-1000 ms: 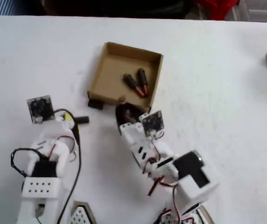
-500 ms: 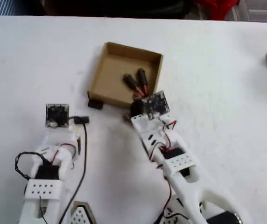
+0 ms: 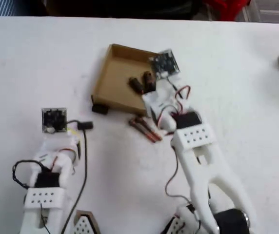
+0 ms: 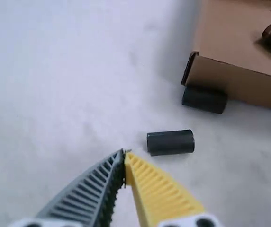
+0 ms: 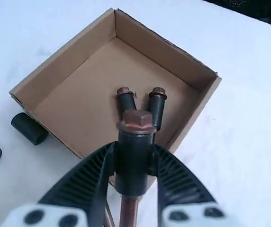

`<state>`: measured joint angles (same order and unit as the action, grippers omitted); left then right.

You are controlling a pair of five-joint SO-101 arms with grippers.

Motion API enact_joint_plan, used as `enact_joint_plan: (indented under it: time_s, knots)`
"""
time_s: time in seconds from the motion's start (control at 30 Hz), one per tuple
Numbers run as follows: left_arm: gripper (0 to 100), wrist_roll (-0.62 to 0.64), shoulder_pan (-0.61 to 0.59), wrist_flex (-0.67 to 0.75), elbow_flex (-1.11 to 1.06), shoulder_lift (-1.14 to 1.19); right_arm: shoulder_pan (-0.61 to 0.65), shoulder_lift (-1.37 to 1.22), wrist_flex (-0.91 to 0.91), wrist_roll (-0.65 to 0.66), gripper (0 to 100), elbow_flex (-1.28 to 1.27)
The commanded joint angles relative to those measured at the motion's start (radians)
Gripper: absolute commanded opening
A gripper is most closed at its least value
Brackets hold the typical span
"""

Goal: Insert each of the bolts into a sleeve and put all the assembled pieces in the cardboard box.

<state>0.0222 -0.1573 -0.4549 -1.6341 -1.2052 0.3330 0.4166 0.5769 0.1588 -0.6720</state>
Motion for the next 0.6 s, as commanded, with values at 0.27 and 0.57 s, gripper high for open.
enact_joint_plan:
  time_s: [0.27, 0.57]
  knots:
    - [2, -0.003, -0.179, 0.032, 0.077, -0.018, 0.104, -0.526, 0.139, 0.123, 2.2, 0.614]
    - [2, -0.003, -0.165, 0.032, 0.074, -0.018, 0.120, -0.886, 0.410, 0.121, 9.3, 1.114]
